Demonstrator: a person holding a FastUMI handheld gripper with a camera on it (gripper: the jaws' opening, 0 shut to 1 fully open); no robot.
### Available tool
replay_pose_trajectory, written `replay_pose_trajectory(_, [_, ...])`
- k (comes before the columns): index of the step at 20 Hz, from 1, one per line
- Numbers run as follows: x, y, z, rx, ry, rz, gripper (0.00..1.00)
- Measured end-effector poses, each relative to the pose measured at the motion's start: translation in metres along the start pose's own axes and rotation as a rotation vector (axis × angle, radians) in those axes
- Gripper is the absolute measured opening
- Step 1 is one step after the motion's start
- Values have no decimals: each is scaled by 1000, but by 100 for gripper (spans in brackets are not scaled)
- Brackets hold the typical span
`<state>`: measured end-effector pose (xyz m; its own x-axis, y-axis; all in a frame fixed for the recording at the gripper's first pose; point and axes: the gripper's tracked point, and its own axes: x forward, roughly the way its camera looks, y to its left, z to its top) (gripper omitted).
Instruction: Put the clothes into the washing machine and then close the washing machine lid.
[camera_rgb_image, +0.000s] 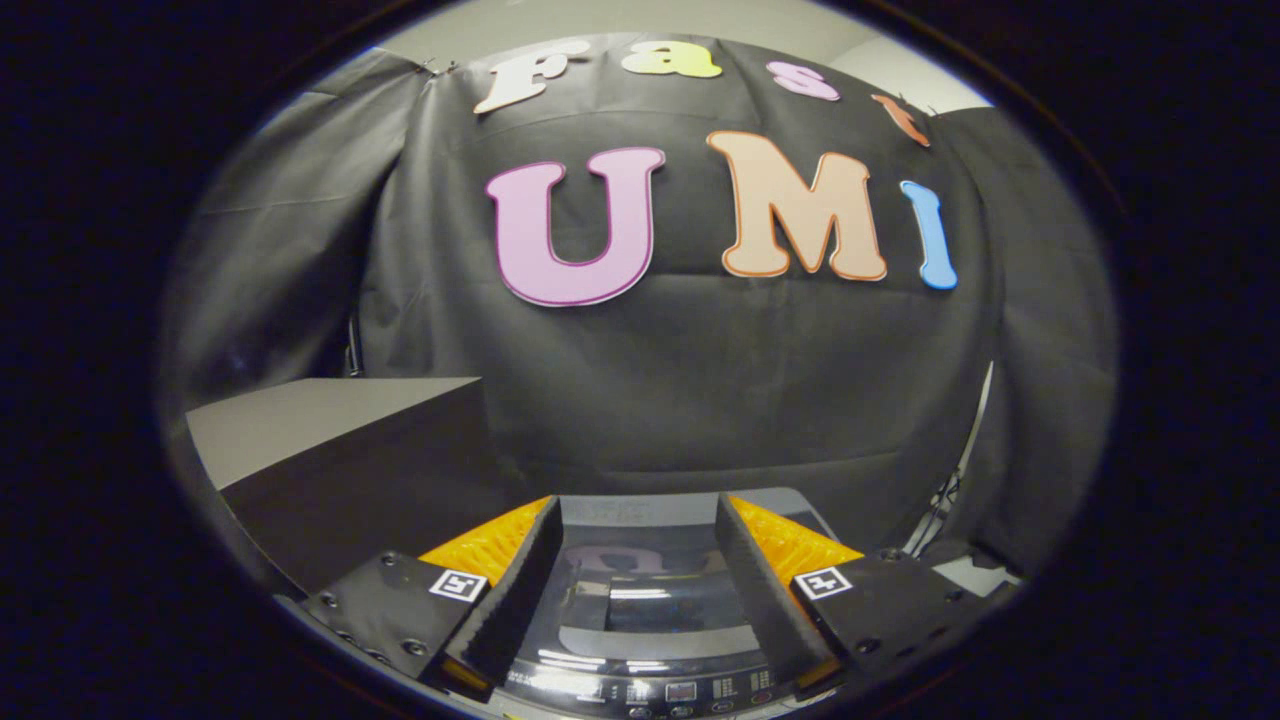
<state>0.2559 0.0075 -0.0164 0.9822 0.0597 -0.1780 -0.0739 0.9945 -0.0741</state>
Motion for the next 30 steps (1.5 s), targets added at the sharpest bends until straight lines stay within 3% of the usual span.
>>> replay_pose_trajectory(5, [-38,-9,18,-10,-23,-16,96])
replay_pose_trajectory(13, [-117,3,52,4,-123,60,96])
replay_pose_trajectory(16, [-143,-7,58,25,-170,34,96])
replay_pose_trajectory(18, [-154,-11,51,9,-165,32,95])
replay_pose_trajectory(21, [-176,-38,30,-19,-147,-79,95])
replay_pose_trajectory(23, [-188,-42,11,-57,-145,-108,96])
replay_pose_trajectory(27, [-213,-33,-36,-25,-104,-64,96])
replay_pose_trajectory(30, [-235,-35,-43,-1,-92,-48,96])
